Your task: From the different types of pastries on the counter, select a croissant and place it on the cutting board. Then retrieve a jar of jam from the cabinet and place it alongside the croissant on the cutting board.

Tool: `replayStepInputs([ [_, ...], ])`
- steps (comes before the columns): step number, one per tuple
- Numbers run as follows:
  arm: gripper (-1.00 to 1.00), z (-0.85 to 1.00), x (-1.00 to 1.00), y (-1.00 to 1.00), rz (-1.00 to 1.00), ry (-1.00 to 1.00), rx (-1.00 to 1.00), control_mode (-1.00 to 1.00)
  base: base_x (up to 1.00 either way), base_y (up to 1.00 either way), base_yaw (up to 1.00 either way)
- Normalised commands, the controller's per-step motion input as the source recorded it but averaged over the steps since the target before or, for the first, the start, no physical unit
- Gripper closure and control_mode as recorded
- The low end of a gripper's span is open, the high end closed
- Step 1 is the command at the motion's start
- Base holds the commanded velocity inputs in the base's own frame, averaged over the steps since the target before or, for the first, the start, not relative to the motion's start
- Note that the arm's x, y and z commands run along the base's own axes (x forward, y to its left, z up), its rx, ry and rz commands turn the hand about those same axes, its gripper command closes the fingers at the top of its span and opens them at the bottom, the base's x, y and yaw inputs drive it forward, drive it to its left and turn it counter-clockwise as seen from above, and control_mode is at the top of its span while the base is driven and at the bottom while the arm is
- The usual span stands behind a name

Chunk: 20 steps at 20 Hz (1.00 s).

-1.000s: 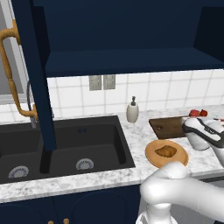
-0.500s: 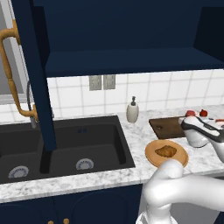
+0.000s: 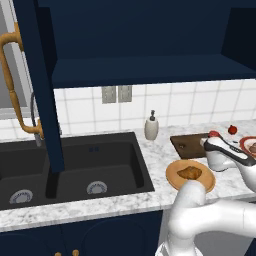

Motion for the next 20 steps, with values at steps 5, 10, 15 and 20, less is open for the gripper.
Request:
replayStepInputs([
  [5, -1.00, -0.13, 0.39, -0.22, 0.00, -0.03, 0.09, -1.00, 0.00, 0.00, 0.00],
  [10, -1.00, -0.07, 0.41, -0.14, 0.00, -0.04, 0.09, -1.00, 0.00, 0.00, 0.00],
  [15, -1.00, 0.00, -0.14, -0.30, 0.01, -0.09, 0.04, -1.00, 0.00, 0.00, 0.00],
  [20, -1.00, -0.07, -1.00, -0.95, 0.11, -0.25, 0.00, -1.00, 0.00, 0.00, 0.00],
])
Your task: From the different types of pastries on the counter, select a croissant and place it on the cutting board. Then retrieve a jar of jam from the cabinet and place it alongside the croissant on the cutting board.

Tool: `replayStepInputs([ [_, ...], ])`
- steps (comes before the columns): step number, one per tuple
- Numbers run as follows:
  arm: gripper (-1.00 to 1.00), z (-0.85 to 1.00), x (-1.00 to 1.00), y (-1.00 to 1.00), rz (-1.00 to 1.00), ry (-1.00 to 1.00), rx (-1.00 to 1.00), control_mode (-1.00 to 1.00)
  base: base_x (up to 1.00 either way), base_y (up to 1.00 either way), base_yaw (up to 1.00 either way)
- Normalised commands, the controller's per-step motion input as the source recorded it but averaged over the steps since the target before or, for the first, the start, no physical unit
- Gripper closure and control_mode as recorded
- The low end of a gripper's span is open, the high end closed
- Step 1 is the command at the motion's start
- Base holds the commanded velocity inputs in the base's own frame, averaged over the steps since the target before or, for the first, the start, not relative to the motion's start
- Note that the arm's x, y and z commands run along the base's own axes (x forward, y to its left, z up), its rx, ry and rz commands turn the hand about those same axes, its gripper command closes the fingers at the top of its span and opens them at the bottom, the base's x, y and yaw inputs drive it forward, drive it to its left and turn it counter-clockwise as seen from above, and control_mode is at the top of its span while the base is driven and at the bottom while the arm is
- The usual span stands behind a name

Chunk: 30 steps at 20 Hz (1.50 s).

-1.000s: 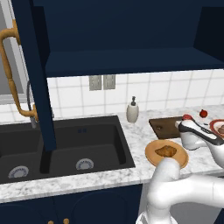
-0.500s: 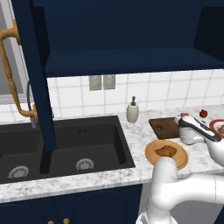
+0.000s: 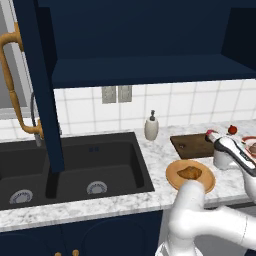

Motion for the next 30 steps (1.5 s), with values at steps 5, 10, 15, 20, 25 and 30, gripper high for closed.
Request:
replayStepInputs([
  [5, -1.00, 0.14, -1.00, -0.46, 0.22, -0.02, -0.11, -1.00, 0.00, 0.00, 0.00],
  [10, -1.00, 0.50, -1.00, 0.13, 0.32, 0.27, -0.36, -1.00, 0.00, 0.00, 0.00],
  [15, -1.00, -0.16, -1.00, 0.30, 0.43, 0.13, -0.27, -1.00, 0.00, 0.00, 0.00],
  [20, -1.00, -0.92, -0.58, 0.74, 0.54, -0.04, -0.09, -1.00, 0.00, 0.00, 0.00],
  [25, -1.00, 0.52, 0.00, 0.26, 0.65, 0.12, 0.00, -1.00, 0.00, 0.00, 0.00],
  [30, -1.00, 0.67, -0.16, 0.03, 0.56, 0.08, -0.05, -1.00, 0.00, 0.00, 0.00],
])
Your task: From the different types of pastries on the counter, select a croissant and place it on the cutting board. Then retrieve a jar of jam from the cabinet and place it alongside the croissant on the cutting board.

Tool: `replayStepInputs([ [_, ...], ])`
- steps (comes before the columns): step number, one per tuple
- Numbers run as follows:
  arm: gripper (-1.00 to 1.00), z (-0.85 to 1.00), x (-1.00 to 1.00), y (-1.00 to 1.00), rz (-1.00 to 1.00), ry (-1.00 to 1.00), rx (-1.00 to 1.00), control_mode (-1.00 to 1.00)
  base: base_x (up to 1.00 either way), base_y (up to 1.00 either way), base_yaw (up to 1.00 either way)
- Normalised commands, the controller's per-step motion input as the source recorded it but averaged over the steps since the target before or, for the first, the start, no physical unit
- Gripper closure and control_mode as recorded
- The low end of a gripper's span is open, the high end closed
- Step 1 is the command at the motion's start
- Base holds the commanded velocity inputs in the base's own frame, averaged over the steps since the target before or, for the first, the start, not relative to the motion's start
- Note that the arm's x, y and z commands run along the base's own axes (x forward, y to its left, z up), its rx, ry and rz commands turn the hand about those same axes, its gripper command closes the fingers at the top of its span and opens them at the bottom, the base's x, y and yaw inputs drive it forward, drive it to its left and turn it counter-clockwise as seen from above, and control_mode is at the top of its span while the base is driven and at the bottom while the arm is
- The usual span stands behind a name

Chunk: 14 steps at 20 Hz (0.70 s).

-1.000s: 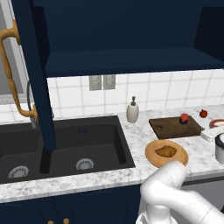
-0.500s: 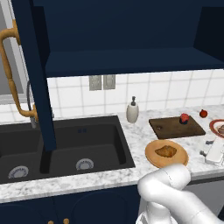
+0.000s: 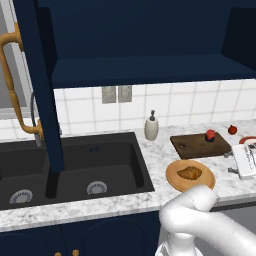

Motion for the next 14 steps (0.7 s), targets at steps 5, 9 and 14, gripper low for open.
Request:
replayStepInputs([
  [5, -1.00, 0.00, -0.01, 0.07, 0.04, -0.03, -0.03, -1.00, 0.00, 0.00, 0.00],
  [9, -1.00, 0.03, -0.11, 0.41, 0.00, -0.05, -0.05, -1.00, 0.00, 0.00, 0.00],
  [14, -1.00, -0.01, -0.47, 0.64, 0.00, 0.00, -0.10, -1.00, 0.00, 0.00, 0.00],
])
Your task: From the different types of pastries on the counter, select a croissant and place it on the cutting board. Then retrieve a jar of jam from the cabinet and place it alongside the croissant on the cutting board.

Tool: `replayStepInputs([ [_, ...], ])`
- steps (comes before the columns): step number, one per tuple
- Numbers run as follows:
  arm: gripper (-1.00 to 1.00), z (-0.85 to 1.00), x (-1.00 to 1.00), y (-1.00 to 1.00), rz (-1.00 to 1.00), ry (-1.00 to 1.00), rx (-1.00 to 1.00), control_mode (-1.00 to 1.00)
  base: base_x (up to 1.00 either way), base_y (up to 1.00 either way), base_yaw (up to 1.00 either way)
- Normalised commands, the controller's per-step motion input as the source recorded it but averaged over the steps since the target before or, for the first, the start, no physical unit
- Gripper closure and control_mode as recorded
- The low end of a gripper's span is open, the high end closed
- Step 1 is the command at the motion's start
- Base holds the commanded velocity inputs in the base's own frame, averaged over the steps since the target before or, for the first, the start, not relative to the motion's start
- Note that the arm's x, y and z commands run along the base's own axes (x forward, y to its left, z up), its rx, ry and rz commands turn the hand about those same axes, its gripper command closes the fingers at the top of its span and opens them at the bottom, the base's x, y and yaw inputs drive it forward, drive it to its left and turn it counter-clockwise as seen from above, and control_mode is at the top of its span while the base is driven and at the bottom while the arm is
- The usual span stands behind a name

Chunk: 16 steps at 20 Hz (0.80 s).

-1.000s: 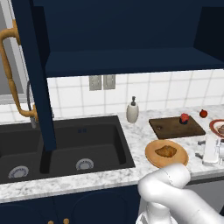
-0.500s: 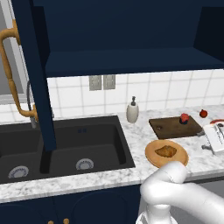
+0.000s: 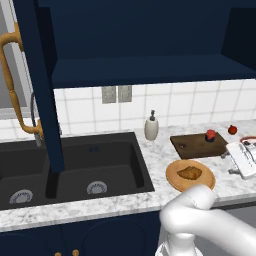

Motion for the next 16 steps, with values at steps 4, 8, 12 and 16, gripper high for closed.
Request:
replayStepInputs([
  [4, -1.00, 0.34, -0.16, 0.50, 0.00, 0.02, -0.14, -1.00, 0.00, 0.00, 0.00],
  [8, -1.00, 0.40, -0.12, 0.51, 0.00, 0.09, -0.15, -1.00, 0.00, 0.00, 0.00],
  [12, -1.00, -0.09, 0.00, 0.59, -0.08, 0.11, -0.29, -1.00, 0.00, 0.00, 0.00],
  [16, -1.00, -0.14, 0.28, 0.44, -0.14, 0.09, -0.27, -1.00, 0.00, 0.00, 0.00],
])
